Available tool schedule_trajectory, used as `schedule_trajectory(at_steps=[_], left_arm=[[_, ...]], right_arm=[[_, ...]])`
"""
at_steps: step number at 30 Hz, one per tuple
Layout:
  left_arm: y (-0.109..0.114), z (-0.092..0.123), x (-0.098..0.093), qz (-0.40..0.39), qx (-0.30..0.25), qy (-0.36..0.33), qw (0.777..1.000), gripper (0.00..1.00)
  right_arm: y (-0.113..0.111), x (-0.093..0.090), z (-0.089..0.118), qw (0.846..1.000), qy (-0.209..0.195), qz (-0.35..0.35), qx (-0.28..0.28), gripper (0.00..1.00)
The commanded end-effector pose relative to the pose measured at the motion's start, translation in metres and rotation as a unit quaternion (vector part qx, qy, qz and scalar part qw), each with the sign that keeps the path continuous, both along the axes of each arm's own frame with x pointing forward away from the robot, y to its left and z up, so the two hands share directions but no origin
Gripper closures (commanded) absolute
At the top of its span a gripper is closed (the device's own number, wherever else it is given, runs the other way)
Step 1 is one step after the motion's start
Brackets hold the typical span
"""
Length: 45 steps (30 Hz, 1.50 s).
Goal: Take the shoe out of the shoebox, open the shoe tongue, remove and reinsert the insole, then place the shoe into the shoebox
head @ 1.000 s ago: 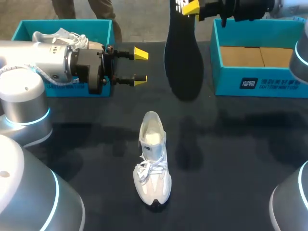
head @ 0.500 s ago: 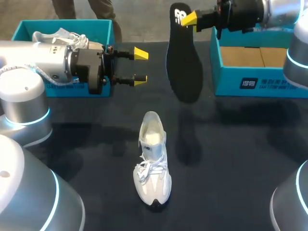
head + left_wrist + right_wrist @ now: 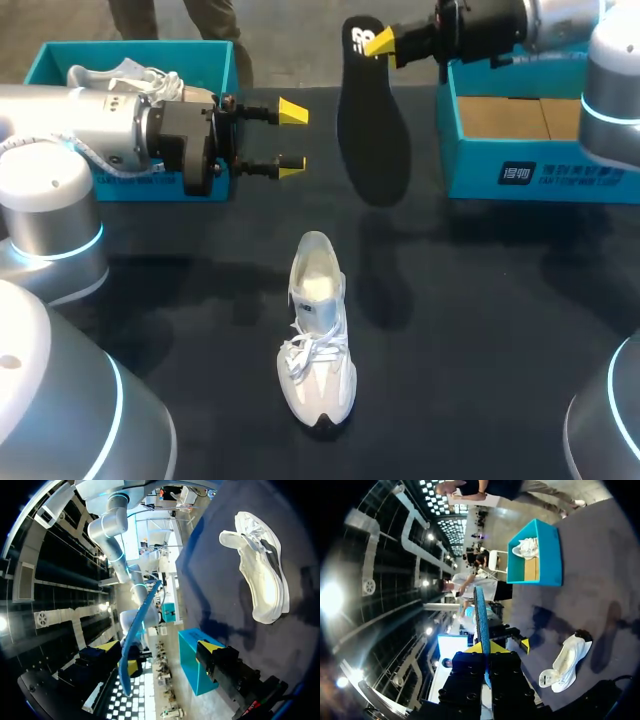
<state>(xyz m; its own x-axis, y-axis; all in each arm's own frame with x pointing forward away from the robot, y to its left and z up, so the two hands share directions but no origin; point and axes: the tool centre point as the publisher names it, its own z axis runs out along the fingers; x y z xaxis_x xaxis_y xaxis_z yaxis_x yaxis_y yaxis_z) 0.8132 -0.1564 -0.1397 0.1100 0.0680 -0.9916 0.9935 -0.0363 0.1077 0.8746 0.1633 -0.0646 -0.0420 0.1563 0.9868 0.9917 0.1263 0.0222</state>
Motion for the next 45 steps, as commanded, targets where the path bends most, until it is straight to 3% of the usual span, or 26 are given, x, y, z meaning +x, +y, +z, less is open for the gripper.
schedule_trajectory(at_steps=[1, 28, 38, 45], left_arm=[[-0.001, -0.001, 0.000, 0.001, -0.001, -0.001, 1.000, 0.00], [-0.002, -0.001, 0.001, 0.002, 0.001, -0.003, 1.000, 0.00], [-0.022, 0.019, -0.008, -0.008, -0.024, -0.017, 1.000, 0.00], [-0.040, 0.020, -0.021, -0.010, -0.029, -0.025, 0.999, 0.00]], right_arm=[[0.008, 0.005, -0.002, 1.000, 0.009, -0.008, 0.004, 1.00], [0.008, 0.006, -0.001, 1.000, 0.010, -0.016, 0.006, 1.00], [0.008, 0.006, -0.001, 1.000, 0.010, -0.016, 0.006, 1.00], [0.008, 0.006, -0.001, 1.000, 0.010, -0.016, 0.006, 1.00]])
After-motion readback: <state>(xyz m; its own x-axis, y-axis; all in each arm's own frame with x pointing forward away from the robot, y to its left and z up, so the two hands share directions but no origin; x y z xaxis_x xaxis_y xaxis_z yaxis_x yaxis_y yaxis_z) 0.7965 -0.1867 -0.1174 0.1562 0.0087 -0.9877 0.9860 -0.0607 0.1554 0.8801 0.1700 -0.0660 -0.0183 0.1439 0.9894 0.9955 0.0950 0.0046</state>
